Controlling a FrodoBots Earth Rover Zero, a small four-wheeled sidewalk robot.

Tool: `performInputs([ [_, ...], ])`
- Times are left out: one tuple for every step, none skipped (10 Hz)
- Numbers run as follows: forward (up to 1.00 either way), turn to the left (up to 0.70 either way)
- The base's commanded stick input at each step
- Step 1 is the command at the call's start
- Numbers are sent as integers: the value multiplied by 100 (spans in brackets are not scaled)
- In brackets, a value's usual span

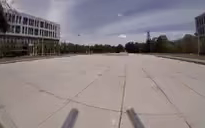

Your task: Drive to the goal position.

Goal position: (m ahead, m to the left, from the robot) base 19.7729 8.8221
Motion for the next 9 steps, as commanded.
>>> performInputs([
  [50, 0],
  [50, 0],
  [50, 0],
  [50, 0],
  [50, 0],
  [50, 0],
  [50, 0],
  [50, 0],
  [50, 0],
])
